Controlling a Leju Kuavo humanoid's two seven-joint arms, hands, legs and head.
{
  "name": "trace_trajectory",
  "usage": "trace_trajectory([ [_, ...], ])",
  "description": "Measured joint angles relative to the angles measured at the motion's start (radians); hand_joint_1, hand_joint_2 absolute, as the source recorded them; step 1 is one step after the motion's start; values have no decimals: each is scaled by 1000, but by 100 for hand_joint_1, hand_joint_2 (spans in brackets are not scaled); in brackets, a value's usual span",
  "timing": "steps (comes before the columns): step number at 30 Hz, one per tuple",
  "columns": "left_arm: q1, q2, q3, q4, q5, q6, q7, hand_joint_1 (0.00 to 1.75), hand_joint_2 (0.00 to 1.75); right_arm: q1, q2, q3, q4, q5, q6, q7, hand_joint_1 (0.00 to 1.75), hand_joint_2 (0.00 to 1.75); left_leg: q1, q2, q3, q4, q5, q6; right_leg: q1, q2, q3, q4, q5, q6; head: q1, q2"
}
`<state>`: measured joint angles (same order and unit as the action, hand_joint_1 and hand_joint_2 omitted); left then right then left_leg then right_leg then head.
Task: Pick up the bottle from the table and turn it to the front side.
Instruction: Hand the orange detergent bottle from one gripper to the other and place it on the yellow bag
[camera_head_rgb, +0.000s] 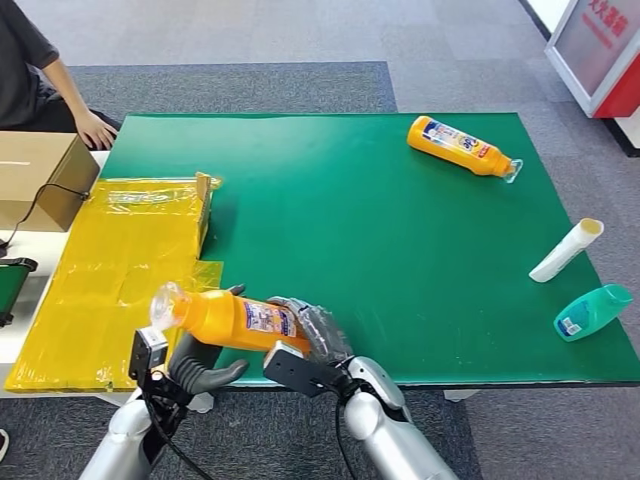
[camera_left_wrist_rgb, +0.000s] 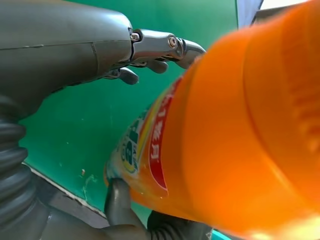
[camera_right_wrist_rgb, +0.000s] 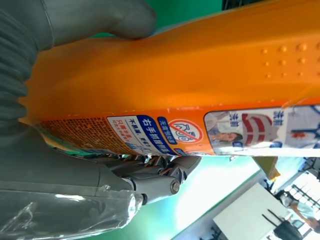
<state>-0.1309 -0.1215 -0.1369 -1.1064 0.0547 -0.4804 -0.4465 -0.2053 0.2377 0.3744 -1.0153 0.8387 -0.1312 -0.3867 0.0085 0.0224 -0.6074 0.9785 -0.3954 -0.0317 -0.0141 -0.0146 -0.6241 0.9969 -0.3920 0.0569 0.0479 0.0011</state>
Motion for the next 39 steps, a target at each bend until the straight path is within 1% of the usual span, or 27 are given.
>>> trace_trajectory([
  [1,0,1,-6,-1,-15,19,-1,0,175,0,2,3,8,-2,-4,0,175,175,0,0,0,0,0,0,0,0,0,0,0,0,0,0],
  [3,0,1,-15,-9,-55,63,-2,0,175,1,4,8,20,-4,-13,1,162,175,0,0,0,0,0,0,0,0,0,0,0,0,0,0],
  [5,0,-1,-23,-24,-94,97,-4,87,175,2,4,9,27,-4,-17,4,77,175,0,0,0,0,0,0,0,0,0,0,0,0,0,0],
  [7,3,-6,-27,-46,-139,122,-15,175,175,5,5,9,30,-2,-24,8,2,175,0,0,0,0,0,0,0,0,0,0,0,0,0,0],
  [12,19,-35,-30,-146,-298,199,-42,175,175,20,4,5,26,4,-31,26,0,175,0,0,0,0,0,0,0,0,0,0,0,0,0,0],
  [16,38,-63,-30,-237,-348,213,-45,175,175,32,4,-1,11,9,-29,34,0,175,0,0,0,0,0,0,0,0,0,0,0,0,0,0],
  [19,51,-77,-29,-296,-394,240,-66,175,175,39,4,-7,2,14,-29,44,0,175,0,0,0,0,0,0,0,0,0,0,0,0,0,0],
  [22,62,-84,-28,-355,-493,303,-78,175,175,47,4,-19,-12,14,-27,54,0,175,0,0,0,0,0,0,0,0,0,0,0,0,0,0],
  [25,66,-82,-30,-412,-648,393,-52,175,175,58,2,-37,-34,13,-25,63,0,175,0,0,0,0,0,0,0,0,0,0,0,0,0,0],
  [27,63,-72,-34,-445,-789,461,1,175,175,67,1,-53,-55,13,-22,69,0,175,0,0,0,0,0,0,0,0,0,0,0,0,0,0],
  [29,55,-56,-41,-467,-938,518,76,175,175,76,0,-71,-78,13,-15,74,0,175,0,0,0,0,0,0,0,0,0,0,0,0,0,0],
  [31,42,-30,-47,-479,-1061,548,151,175,175,87,-1,-89,-101,10,-5,79,0,175,0,0,0,0,0,0,0,0,0,0,0,0,0,0],
  [33,26,3,-50,-481,-1153,557,210,175,175,101,-2,-107,-127,5,6,81,0,175,0,0,0,0,0,0,0,0,0,0,0,0,0,0],
  [35,11,39,-50,-478,-1226,564,248,175,175,115,-5,-124,-150,3,18,82,0,175,0,0,0,0,0,0,0,0,0,0,0,0,0,0],
  [39,-8,93,-49,-464,-1294,573,276,175,175,135,-8,-145,-183,3,30,82,0,175,0,0,0,0,0,0,0,0,0,0,0,0,0,0],
])
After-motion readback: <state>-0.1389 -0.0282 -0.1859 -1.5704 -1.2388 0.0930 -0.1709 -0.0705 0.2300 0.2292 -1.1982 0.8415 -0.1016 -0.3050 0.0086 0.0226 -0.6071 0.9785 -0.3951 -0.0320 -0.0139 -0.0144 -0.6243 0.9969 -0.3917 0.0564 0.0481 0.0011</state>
